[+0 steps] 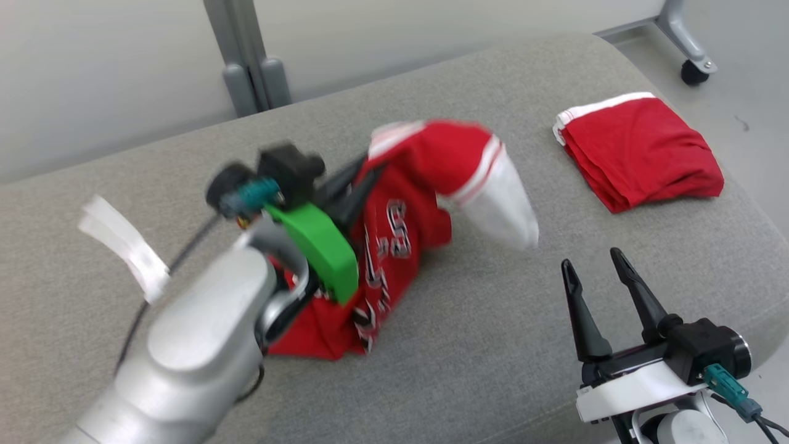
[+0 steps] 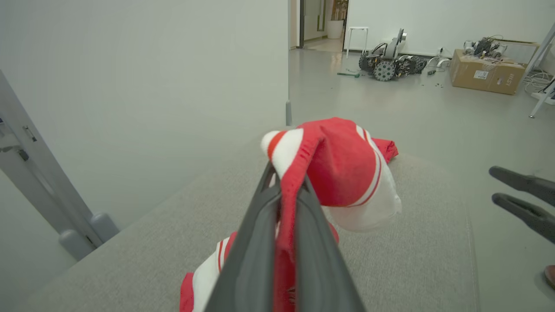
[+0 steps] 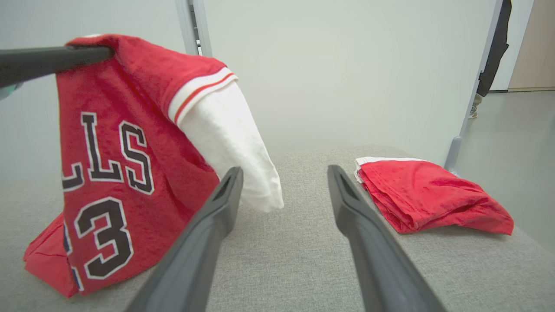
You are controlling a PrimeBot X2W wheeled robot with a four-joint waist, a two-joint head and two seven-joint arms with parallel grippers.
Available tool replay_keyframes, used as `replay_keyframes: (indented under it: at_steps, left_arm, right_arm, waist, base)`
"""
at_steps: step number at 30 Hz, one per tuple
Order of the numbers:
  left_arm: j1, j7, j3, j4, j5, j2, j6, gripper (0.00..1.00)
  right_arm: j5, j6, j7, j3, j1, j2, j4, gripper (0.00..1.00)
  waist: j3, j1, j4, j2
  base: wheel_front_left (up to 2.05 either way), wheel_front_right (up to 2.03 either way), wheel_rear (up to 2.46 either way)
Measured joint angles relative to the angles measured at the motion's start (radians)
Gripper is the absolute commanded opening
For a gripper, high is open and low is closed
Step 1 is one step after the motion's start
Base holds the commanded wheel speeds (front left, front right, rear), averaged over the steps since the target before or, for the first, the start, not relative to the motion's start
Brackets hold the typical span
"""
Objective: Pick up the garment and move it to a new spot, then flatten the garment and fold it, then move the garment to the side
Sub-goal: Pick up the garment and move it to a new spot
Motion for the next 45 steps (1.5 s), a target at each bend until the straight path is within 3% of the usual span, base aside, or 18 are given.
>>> replay_keyframes:
  at_steps: [7, 8, 9, 13, 17, 23, 27, 33, 38, 45]
  left_arm:
    - [0.116, -0.158, -0.088, 0.278, 0.049, -0.039, 0.008, 0.0]
    - [0.123, -0.173, -0.089, 0.308, 0.061, -0.052, 0.016, 0.59]
    - [0.129, -0.183, -0.084, 0.326, 0.065, -0.065, 0.021, 1.0]
    - [0.154, -0.198, -0.018, 0.306, 0.098, -0.108, 0.063, 1.0]
    - [0.234, -0.202, 0.111, 0.165, 0.174, -0.102, 0.117, 1.0]
    - [0.42, -0.203, 0.273, 0.013, 0.271, -0.088, 0.156, 1.0]
    - [0.54, -0.203, 0.387, -0.072, 0.325, -0.095, 0.168, 1.0]
    - [0.721, -0.204, 0.56, -0.197, 0.408, -0.154, 0.183, 1.0]
    - [0.861, -0.204, 0.63, -0.269, 0.472, -0.208, 0.171, 1.0]
    - [0.978, -0.204, 0.644, -0.311, 0.506, -0.231, 0.146, 1.0]
  right_arm:
    - [0.004, 0.0, 0.0, 0.019, -0.012, 0.007, 0.012, 1.0]
    - [0.009, 0.0, 0.0, 0.018, -0.015, 0.009, 0.013, 1.0]
    - [0.01, 0.0, 0.0, 0.018, -0.016, 0.01, 0.015, 1.0]
    - [0.019, 0.0, 0.0, 0.007, -0.015, 0.011, 0.02, 1.0]
    - [0.012, 0.0, 0.0, -0.008, 0.003, 0.006, 0.02, 1.0]
    - [0.027, -0.001, 0.0, -0.065, 0.041, 0.018, 0.016, 1.0]
    - [0.032, 0.0, 0.0, -0.079, 0.055, 0.03, 0.021, 1.0]
    - [0.03, -0.001, 0.0, -0.102, 0.093, 0.037, 0.021, 1.0]
    - [0.03, -0.001, 0.0, -0.103, 0.137, 0.038, 0.015, 1.0]
    - [0.041, -0.001, 0.0, -0.084, 0.181, 0.034, 0.011, 1.0]
  waist:
    - [0.058, 0.0, -0.017, -0.0001]
    - [0.063, 0.0, -0.014, 0.0]
    - [0.065, 0.0, -0.011, 0.0]
    - [0.059, 0.0, 0.005, -0.0001]
    - [0.029, 0.0, 0.026, -0.0001]
    - [-0.033, 0.0, 0.08, 0.0]
    - [-0.068, 0.0, 0.127, -0.0001]
    - [-0.123, 0.0, 0.184, 0.0]
    - [-0.164, 0.0, 0.225, 0.0]
    - [-0.206, 0.0, 0.262, 0.0]
  base:
    - [0.0, 0.0, 0.0]
    - [0.0, 0.0, 0.0]
    - [0.0, 0.0, 0.0]
    - [0.0, 0.0, 0.0]
    - [0.0, 0.0, 0.0]
    - [0.0, 0.0, 0.0]
    - [0.0, 0.0, 0.0]
    - [0.0, 0.0, 0.0]
    - [0.0, 0.0, 0.0]
    - [0.0, 0.0, 0.0]
